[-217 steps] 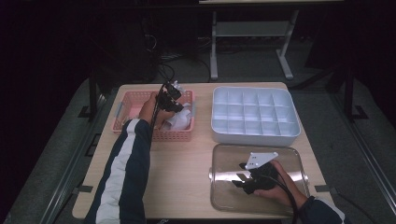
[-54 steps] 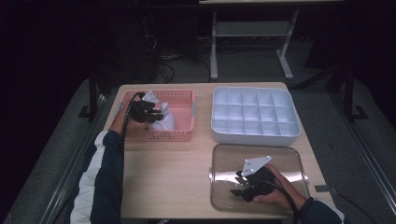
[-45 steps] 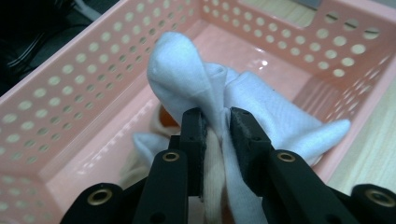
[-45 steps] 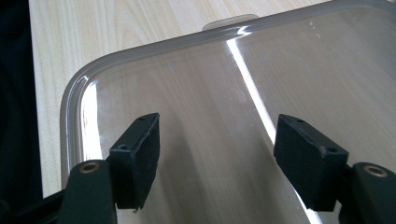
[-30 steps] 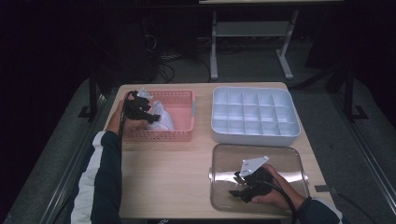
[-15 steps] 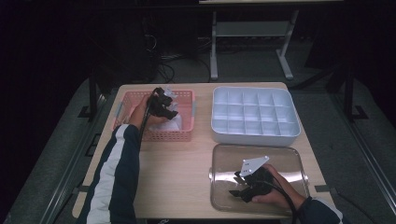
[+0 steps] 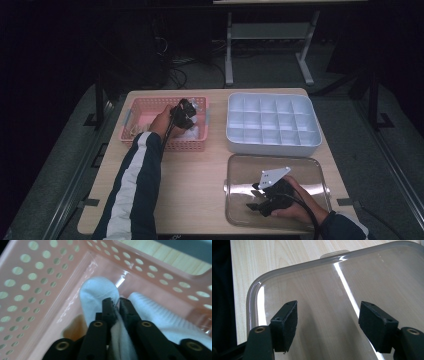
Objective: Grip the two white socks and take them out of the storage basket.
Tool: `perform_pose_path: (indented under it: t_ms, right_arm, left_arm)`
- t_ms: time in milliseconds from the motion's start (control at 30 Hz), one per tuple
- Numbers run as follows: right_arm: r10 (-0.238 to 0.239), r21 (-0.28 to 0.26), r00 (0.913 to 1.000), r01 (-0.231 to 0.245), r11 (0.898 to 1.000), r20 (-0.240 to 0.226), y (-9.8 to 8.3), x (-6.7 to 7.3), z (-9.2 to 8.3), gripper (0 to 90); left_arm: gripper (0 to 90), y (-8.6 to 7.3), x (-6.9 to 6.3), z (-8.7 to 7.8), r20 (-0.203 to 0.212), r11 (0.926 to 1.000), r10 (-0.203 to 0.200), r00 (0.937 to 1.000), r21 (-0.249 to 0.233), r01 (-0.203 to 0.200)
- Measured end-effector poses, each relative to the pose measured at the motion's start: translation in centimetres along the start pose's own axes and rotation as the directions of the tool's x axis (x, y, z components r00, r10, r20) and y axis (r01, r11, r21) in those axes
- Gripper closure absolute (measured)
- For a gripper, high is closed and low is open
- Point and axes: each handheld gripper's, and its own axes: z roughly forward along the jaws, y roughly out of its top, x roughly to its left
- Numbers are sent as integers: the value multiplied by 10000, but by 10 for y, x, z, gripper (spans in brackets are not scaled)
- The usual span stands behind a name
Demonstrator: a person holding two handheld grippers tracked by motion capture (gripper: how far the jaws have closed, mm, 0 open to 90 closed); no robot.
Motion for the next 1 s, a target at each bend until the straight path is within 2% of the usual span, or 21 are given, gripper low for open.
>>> perform_pose_path:
  t_ms: [100, 200, 267, 333, 400, 467, 500, 533, 667, 700, 800, 933, 1000]
  right_arm:
    - [65, -29, 10000, -65, 10000, -7, 0, 0, 0, 310]
    - [32, -29, 10000, -32, 10000, 24, 0, 0, 0, 309]
    - [-8, 8, 10000, 8, 10000, 26, 0, -1, 1, 308]
    - [64, 39, 10000, -64, 10000, 12, 0, 1, 1, 309]
    - [-67, 45, 10000, 67, 10000, 36, 0, 0, 1, 309]
    - [16, 58, 10000, -16, 10000, 26, 0, 0, 1, 309]
    - [214, 45, 9998, -214, 9998, -43, 1, 1, 1, 310]
    - [200, 54, 9998, -200, 9998, -26, 1, 1, 2, 310]
    - [89, 80, 10000, -89, 9999, 3, 1, 2, 2, 309]
    - [66, 86, 10000, -66, 9999, 3, 1, 1, 3, 309]
    - [47, 98, 10000, -47, 9999, 29, 1, 1, 3, 309]
    - [244, 86, 9997, -244, 9997, -15, 1, 2, 3, 309]
    - [207, 80, 9998, -207, 9998, -9, 1, 2, 3, 307]
  left_arm:
    - [845, -2, 2, -12, 146, 9995, -25, 9999, -319, 30]
    - [845, -3, 6, -27, 44, 9960, -204, 9998, -865, 207]
    - [845, -4, 10, -38, 201, 9912, -408, 9990, -1251, 430]
    - [845, -6, 13, -50, 236, 9814, -684, 9974, -1781, 715]
    - [845, -7, 16, -59, 152, 9754, -755, 9970, -2066, 770]
    - [845, -8, 16, -72, 279, 9632, -891, 9956, -2521, 933]
    - [846, -8, 17, -77, 80, 9621, -896, 9959, -2580, 886]
    - [846, -8, 17, -81, 38, 9595, -910, 9958, -2673, 886]
    - [845, -7, 21, -101, 164, 9397, -1026, 9946, -3264, 1023]
    - [846, -7, 22, -107, 44, 9342, -1088, 9941, -3412, 1038]
    - [846, -7, 23, -118, -62, 9292, -1091, 9940, -3560, 997]
    - [847, -6, 25, -130, -391, 9274, -1151, 9926, -3622, 933]
    - [847, -6, 28, -135, -346, 9226, -1288, 9911, -3707, 1070]
